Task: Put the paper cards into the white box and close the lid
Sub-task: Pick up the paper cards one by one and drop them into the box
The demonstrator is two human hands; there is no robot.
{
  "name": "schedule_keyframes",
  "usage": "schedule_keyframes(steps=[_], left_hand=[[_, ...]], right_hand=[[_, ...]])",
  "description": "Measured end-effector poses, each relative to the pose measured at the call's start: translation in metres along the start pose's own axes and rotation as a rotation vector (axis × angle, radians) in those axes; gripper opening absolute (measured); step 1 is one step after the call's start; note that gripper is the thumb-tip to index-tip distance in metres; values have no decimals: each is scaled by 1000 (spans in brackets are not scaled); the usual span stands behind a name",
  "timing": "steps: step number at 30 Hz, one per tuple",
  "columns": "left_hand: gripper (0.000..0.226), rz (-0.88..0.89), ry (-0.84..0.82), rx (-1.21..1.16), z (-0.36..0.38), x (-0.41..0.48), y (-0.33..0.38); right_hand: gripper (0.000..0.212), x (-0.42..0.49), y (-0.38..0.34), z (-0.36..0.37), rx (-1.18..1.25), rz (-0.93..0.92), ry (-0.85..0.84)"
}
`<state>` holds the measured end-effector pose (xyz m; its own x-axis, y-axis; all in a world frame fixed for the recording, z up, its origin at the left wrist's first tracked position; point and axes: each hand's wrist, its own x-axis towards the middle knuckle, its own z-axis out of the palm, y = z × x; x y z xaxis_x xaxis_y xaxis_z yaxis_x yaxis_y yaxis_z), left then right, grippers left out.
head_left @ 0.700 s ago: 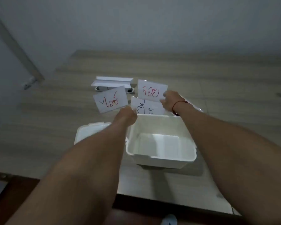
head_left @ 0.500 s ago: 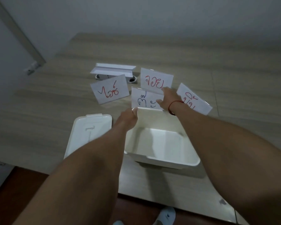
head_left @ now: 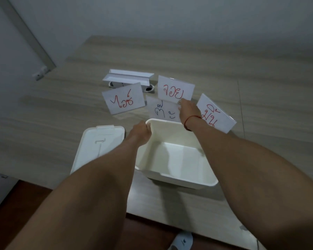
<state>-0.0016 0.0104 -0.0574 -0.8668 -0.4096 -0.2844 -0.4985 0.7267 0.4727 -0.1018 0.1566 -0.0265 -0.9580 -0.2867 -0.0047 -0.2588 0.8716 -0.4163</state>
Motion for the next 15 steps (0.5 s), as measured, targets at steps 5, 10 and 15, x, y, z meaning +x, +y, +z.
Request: schedule_keyframes(steps=[5, 10, 15], left_hand=[[41, -92, -2, 2, -6, -11, 10], [37, -28, -69, 145, -14, -28, 11], [36, 7, -104, 206, -19, -42, 10]], right_hand=[[24, -24, 0, -49, 155, -33, 117], [26, -60, -2, -94, 200, -10, 159], [29, -103, 10, -116, 196, 51, 87]])
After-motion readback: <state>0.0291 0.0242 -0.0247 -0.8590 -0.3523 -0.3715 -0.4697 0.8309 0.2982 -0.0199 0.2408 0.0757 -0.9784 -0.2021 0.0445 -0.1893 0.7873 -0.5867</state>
